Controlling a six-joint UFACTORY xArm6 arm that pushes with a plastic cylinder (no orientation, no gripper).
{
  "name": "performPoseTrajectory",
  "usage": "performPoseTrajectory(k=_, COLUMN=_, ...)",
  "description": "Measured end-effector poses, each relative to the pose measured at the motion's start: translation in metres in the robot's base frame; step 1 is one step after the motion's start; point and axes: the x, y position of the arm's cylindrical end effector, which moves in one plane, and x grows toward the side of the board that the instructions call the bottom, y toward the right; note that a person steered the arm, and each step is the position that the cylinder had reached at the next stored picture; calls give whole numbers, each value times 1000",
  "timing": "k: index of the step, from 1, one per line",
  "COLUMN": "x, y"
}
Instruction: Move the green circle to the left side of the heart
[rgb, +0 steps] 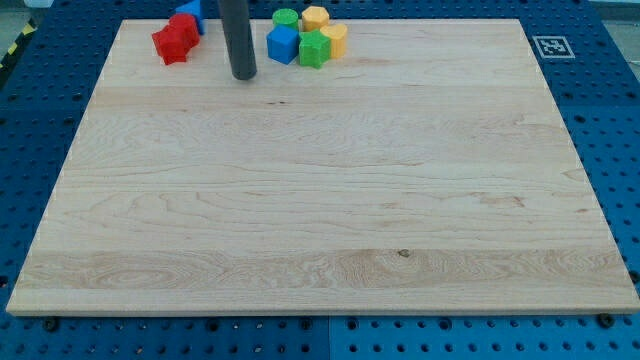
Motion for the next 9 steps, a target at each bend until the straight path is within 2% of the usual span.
performPoseTrajectory(k=2, x=-34, y=-5)
performPoseTrajectory(k=4, x=-89, y=-6)
performPoseTrajectory(k=5, x=-101, y=0)
performPoseTrajectory(k=8, x=-103, y=77)
performPoseTrajectory(k=9, x=-90, y=82)
